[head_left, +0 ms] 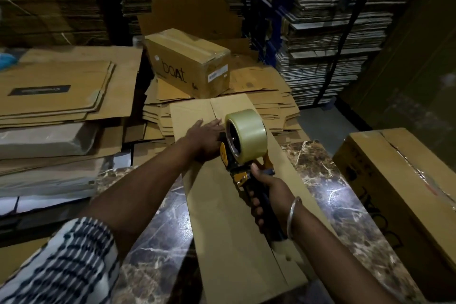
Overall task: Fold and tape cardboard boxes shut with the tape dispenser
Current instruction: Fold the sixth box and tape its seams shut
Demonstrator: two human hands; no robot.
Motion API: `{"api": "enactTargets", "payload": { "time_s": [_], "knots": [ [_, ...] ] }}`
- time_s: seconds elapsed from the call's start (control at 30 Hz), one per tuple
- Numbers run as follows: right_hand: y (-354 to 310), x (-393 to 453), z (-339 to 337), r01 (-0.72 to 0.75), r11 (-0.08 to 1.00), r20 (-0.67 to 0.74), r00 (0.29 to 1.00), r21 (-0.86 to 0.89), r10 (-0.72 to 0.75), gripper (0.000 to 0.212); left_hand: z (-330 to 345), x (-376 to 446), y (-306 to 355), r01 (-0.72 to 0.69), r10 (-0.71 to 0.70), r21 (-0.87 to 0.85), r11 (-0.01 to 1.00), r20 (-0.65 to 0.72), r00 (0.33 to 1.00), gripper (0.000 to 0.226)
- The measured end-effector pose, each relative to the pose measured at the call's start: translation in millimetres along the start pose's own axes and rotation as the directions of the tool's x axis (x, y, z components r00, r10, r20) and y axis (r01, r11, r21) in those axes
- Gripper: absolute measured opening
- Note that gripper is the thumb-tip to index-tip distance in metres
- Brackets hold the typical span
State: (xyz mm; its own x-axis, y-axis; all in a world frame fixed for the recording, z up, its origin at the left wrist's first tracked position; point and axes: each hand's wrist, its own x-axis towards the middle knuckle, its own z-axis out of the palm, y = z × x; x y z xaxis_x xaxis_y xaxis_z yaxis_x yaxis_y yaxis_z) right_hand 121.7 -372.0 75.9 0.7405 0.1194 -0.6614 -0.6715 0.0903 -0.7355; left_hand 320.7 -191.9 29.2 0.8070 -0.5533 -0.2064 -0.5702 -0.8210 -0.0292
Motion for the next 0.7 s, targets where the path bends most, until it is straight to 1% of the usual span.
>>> {"api": "enactTargets", "payload": {
  "time_s": [0.13, 0.23, 0.37, 0.47, 0.53, 0.63, 0.7],
  "knots": [
    [-21.4, 21.4, 3.2, 0.002, 0.999, 0.022, 1.0, -0.038, -0.001, 0.062, -4.5, 14.0, -19.9, 0.074, -0.074, 0.02, 0.997, 0.006, 0.997, 0.064],
    [-32.4, 33.3, 6.1, 0.008, 0.998, 0.033, 0.999, -0.056, -0.006, 0.061, -7.9, 24.0, -31.9, 0.103, -0.106, 0.046, 0.994, 0.074, 0.992, 0.065],
    [-31.7, 29.6, 4.1, -0.009, 0.998, 0.04, 0.999, -0.061, 0.011, 0.061, -9.5, 23.2, -33.8, 0.072, -0.082, 0.109, 0.992, 0.095, 0.992, 0.067],
    [-16.6, 11.0, -6.5, -0.049, 0.997, 0.062, 0.997, -0.06, 0.052, 0.06, -14.2, 18.2, -31.7, 0.005, -0.035, 0.218, 0.976, 0.133, 0.991, 0.061],
    [-2.9, -4.0, -14.0, -0.081, 0.995, 0.07, 0.994, -0.052, 0.084, 0.061, -17.6, 15.7, -27.8, 0.023, -0.051, 0.192, 0.981, 0.144, 0.988, 0.06],
    [9.8, -16.0, -18.9, -0.104, 0.994, 0.063, 0.992, -0.031, 0.106, 0.06, -16.7, 16.7, -24.1, 0.098, -0.104, 0.068, 0.993, 0.093, 0.99, 0.062],
    [11.1, -16.9, -18.8, -0.105, 0.994, 0.057, 0.993, -0.027, 0.107, 0.06, -15.8, 15.3, -20.4, 0.152, -0.153, 0.031, 0.988, 0.054, 0.987, 0.06]
  ]
}}
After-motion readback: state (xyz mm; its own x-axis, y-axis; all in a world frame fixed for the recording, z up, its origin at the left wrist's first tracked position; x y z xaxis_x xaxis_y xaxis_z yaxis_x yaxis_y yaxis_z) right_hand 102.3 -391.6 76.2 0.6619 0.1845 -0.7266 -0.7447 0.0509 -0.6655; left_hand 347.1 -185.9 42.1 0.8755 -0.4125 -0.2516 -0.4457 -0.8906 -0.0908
